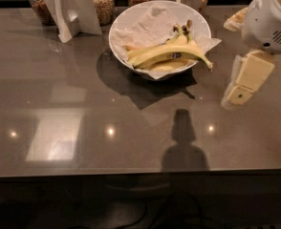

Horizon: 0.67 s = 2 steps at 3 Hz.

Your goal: Pick banana from white bowl

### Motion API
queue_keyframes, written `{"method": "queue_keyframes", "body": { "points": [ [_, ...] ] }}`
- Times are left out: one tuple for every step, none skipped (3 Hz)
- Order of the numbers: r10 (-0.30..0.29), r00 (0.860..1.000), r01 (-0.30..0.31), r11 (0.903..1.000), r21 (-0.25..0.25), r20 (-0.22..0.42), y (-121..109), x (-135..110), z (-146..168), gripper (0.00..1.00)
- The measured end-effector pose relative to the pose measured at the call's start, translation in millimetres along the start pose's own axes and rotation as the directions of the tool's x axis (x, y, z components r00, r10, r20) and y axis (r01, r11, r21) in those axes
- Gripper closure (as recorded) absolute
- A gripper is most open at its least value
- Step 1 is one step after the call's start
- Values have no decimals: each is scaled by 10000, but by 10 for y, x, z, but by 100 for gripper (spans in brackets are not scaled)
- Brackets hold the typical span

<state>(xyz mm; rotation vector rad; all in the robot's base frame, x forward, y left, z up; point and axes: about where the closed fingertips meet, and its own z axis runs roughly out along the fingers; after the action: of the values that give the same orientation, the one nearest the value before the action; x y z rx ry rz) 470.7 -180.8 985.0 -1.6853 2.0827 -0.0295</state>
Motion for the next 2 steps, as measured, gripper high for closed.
{"method": "queue_keyframes", "body": {
  "points": [
    [19,9952,-26,10000,67,983,-170,-230,121,0],
    [113,9811,-134,9999,98,1932,-344,-431,299,0]
  ]
}}
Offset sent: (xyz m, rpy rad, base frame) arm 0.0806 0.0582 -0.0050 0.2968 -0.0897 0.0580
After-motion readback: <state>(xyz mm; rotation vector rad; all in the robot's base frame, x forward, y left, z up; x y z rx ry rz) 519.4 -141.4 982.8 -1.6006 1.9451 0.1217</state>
